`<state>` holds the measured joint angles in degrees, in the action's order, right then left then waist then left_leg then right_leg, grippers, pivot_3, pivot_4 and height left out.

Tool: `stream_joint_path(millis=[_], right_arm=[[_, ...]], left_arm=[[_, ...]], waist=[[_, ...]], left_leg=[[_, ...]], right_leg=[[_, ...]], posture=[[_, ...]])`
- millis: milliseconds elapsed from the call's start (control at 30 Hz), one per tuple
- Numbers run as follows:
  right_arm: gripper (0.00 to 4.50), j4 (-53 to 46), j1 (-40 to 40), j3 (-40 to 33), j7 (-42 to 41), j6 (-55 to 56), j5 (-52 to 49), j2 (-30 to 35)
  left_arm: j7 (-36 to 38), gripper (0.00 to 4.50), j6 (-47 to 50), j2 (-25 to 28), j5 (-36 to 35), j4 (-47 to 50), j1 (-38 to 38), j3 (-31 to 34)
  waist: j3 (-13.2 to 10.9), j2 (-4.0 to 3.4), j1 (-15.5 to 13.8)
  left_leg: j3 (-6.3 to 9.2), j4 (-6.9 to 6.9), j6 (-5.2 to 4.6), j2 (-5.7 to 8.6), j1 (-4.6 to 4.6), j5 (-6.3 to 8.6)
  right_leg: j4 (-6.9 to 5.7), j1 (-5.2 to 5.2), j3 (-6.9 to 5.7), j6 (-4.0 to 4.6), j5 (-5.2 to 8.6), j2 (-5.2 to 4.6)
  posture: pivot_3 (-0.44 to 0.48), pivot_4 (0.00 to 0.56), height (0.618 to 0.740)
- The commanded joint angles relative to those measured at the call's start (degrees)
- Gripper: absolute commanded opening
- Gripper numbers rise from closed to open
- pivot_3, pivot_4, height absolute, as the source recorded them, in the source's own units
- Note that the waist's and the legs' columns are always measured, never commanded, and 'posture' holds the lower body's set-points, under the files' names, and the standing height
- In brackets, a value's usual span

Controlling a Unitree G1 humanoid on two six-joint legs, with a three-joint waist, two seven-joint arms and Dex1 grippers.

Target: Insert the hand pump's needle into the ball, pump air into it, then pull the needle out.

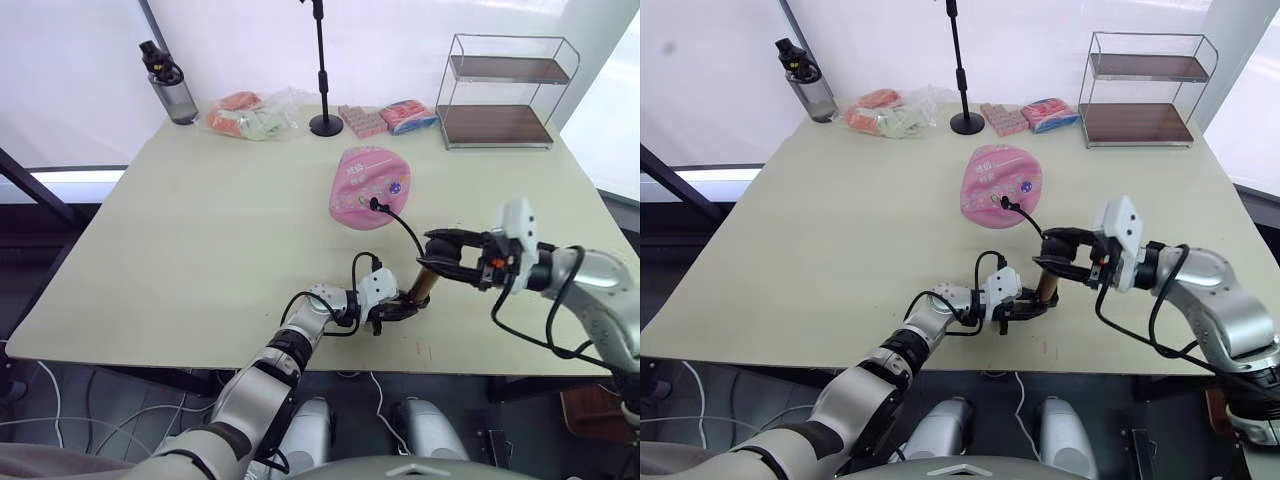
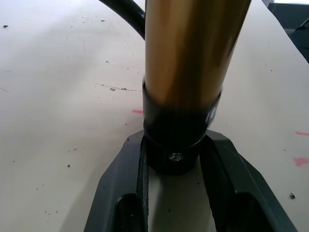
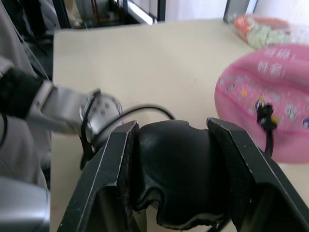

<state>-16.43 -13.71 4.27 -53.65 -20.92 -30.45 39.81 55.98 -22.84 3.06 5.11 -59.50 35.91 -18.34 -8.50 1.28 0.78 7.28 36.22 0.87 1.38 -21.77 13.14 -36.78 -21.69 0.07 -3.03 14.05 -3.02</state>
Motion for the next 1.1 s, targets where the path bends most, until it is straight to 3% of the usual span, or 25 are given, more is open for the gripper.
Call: stream_joint_path(millis=[33, 300, 633, 1100], right_arm=[[1.8, 4.69, 3.39, 3.79, -0.71, 0.96, 5.53, -0.08], [1.8, -2.7, -0.75, -3.98, -1.36, -5.66, -4.8, 1.17], [1.8, -6.88, -14.66, -16.06, -0.79, -21.36, -21.73, 9.38], [1.8, -4.63, -22.4, -20.24, 0.42, -28.87, -29.46, 14.0]], left_arm=[[1.08, 1.09, 4.0, 1.83, 2.52, -4.45, -2.54, -1.15], [0.91, 1.09, 4.82, 1.95, 1.72, -4.59, -2.04, -0.25], [2.23, 1.09, 4.83, 2.27, 1.75, -4.61, -2.72, -0.63], [2.71, 1.09, 4.87, 2.23, 1.91, -4.48, -3.01, -0.79]], waist=[[0.02, 0.01, 0.0], [-0.06, -0.04, -0.01], [-0.47, -0.32, -0.07], [-0.46, -0.37, -0.03]], left_leg=[[0.0, 0.0, 0.0, 0.0, 0.0, 0.0], [0.05, 0.0, 0.0, 0.0, -0.06, 0.0], [0.14, 0.0, 0.0, 0.06, -0.51, 0.0], [0.13, 0.0, -0.01, 0.06, -0.65, 0.0]], right_leg=[[0.0, 0.0, 0.0, 0.0, 0.0, 0.0], [0.01, -0.02, -0.03, 0.01, 0.0, 0.0], [0.04, -0.4, -0.09, 0.01, 0.0, -0.03], [0.04, -0.55, -0.12, 0.01, 0.0, -0.04]], posture=[[0.0, 0.15, 0.731], [0.0, 0.15, 0.731], [0.0, 0.15, 0.731], [0.0, 0.15, 0.731]])
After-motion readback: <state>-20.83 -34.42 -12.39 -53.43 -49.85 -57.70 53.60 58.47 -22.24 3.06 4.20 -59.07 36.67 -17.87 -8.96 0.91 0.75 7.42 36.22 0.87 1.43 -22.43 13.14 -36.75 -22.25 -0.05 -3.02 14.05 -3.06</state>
